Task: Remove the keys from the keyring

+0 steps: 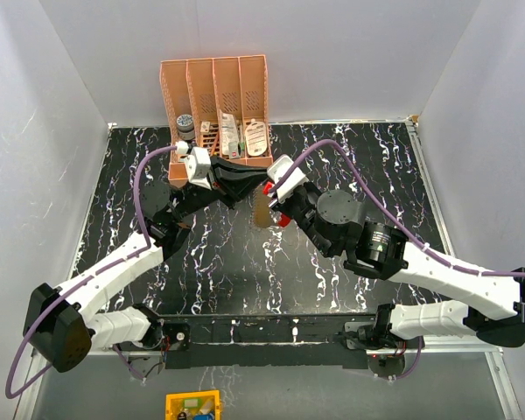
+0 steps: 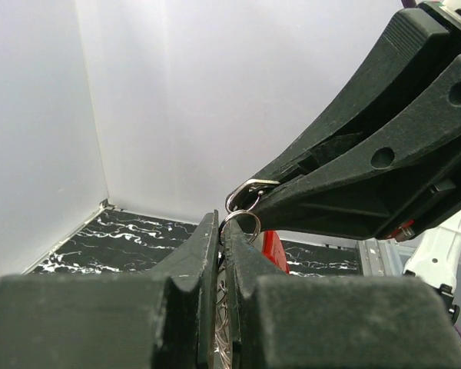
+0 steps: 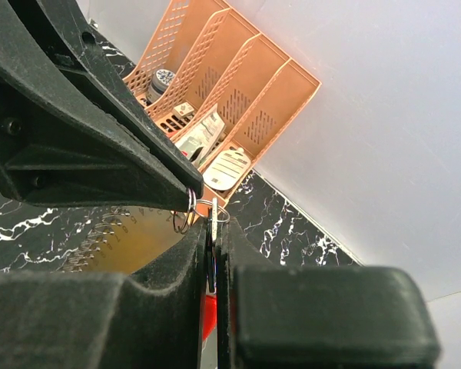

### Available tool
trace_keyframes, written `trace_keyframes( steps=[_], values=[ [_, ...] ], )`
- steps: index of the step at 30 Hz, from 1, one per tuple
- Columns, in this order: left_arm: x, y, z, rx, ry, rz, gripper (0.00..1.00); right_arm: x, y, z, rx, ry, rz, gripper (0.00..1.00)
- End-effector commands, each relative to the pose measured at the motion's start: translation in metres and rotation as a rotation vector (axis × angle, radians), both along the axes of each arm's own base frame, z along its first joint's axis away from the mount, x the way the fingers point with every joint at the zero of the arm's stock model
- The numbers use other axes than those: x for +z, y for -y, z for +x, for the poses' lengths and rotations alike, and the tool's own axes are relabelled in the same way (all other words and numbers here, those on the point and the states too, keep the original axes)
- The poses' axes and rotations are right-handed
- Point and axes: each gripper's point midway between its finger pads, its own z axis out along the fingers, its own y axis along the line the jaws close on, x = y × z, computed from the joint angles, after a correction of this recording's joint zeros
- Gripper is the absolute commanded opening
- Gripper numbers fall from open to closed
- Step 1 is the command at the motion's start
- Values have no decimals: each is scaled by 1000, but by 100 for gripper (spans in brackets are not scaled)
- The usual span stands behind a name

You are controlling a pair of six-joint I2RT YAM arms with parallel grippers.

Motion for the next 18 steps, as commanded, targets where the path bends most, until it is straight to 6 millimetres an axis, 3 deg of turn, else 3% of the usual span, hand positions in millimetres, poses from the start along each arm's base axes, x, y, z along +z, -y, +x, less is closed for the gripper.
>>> trace_keyframes(
  steps=[1,6,12,18],
  values=[
    [22,-12,4,68,35,-95,0,25,7,-7,19,28,99,0],
    [27,-24,11,147,24,-152,0,24,10,-8,16,26,101,0],
    [30,-23,17,142,-8,-188,0,20,10,-8,18,21,95,0],
    [28,-28,30,156,-145,-305,0,15,8,-8,21,11,95,0]
  ],
)
